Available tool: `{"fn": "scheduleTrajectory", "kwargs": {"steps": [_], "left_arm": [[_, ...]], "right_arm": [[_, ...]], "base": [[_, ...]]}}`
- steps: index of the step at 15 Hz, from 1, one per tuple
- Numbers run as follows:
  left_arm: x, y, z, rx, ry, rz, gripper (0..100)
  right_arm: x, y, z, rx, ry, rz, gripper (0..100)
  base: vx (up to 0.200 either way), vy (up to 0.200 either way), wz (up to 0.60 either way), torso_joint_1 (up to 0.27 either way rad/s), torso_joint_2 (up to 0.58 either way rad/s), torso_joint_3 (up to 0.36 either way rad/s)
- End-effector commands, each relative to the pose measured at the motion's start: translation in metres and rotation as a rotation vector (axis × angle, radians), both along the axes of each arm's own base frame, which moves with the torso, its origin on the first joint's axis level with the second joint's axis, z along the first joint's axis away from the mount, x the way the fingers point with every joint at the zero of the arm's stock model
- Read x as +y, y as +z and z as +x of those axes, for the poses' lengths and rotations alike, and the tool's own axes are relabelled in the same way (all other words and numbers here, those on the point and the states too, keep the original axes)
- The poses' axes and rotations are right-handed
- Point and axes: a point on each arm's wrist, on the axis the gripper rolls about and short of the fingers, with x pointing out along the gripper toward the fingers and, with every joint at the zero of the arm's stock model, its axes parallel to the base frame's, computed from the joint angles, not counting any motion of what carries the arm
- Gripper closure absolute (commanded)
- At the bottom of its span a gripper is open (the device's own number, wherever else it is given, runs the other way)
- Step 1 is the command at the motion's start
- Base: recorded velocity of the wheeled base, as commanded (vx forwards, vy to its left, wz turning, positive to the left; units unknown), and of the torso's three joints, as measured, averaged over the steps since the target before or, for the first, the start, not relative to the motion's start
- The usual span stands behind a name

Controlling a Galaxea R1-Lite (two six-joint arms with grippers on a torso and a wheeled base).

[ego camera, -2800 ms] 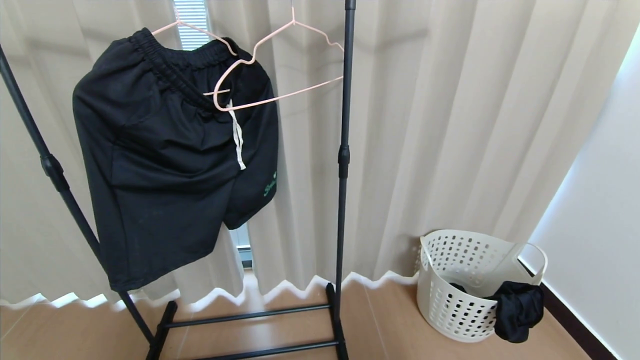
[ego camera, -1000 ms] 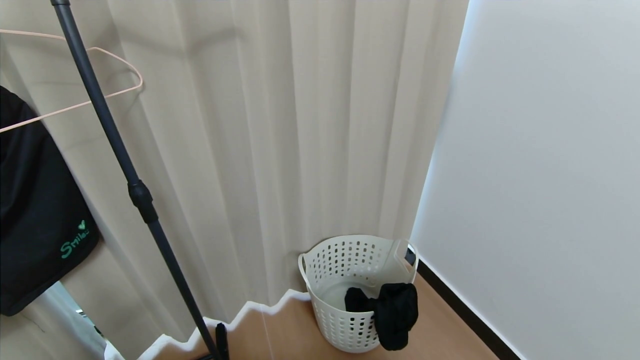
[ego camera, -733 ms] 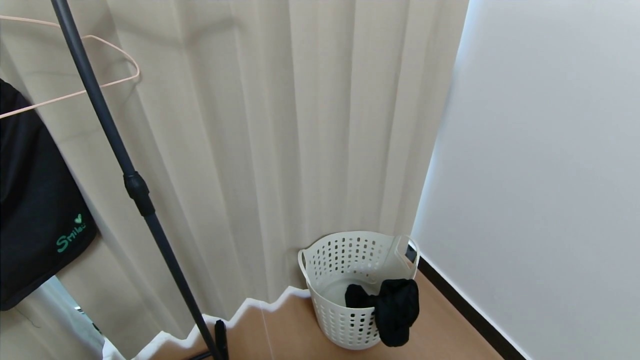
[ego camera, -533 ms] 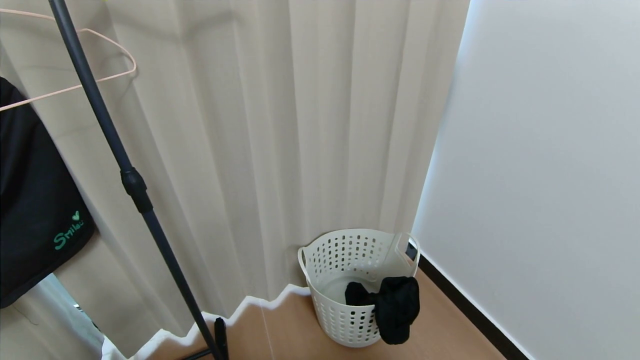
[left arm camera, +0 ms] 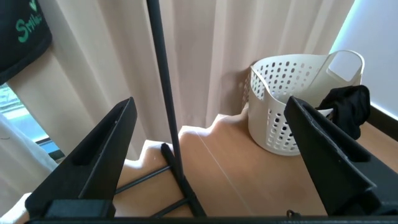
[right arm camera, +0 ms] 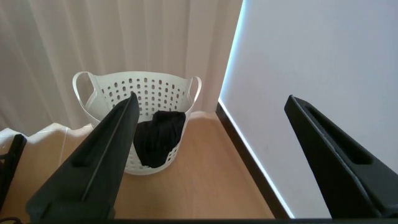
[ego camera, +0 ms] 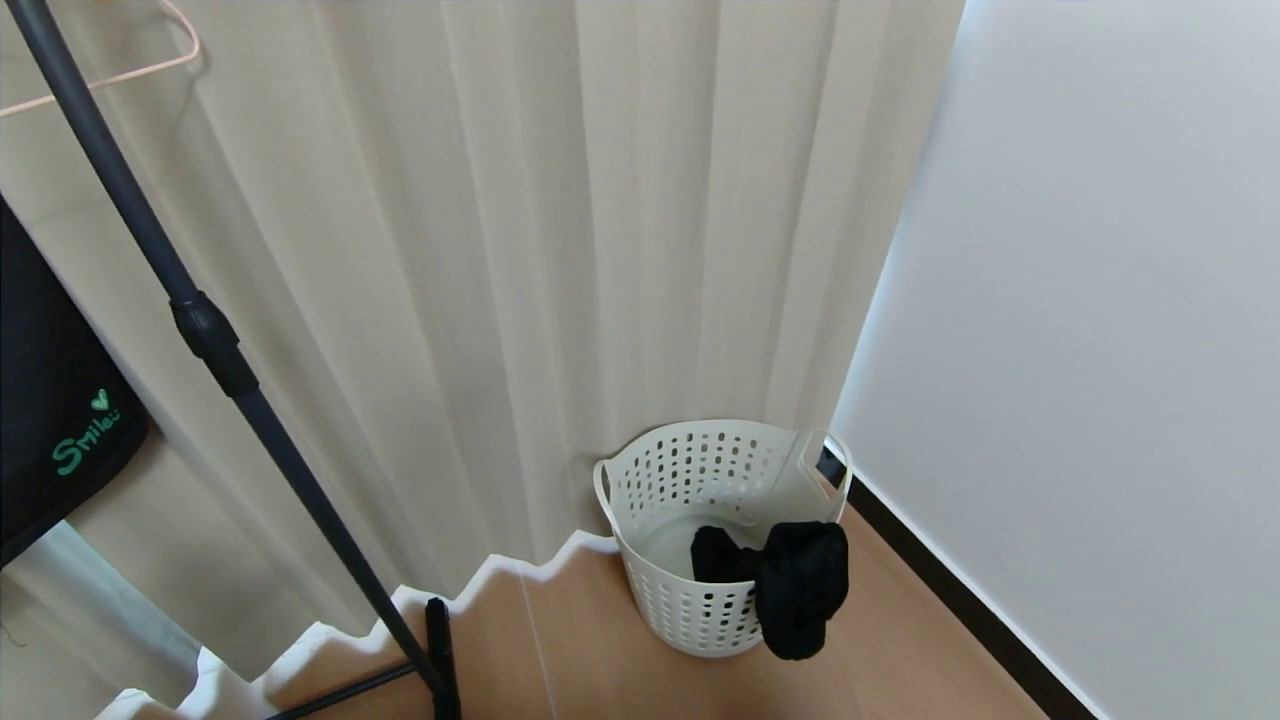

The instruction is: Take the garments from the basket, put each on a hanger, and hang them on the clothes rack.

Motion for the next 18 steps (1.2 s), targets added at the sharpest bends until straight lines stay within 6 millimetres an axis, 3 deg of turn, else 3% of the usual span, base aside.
{"fn": "scheduleTrajectory", "kwargs": {"steps": [1,18], "left_arm": [[0.0000,0.0000,0.0001,0.001,0.000,0.000,0],[0.0000,0.0000,0.0002,0.002,0.000,0.000,0]], "right_arm": [[0.0000,0.0000,0.0000,-0.001,0.001,0.000,0],[0.0000,-0.0001,0.0000,0.001,-0.001,-0.004,0]], "base": [[0.000,0.000,0.00,0.007,0.01,-0.183],[0.000,0.000,0.00,0.002,0.00,-0.195]]}}
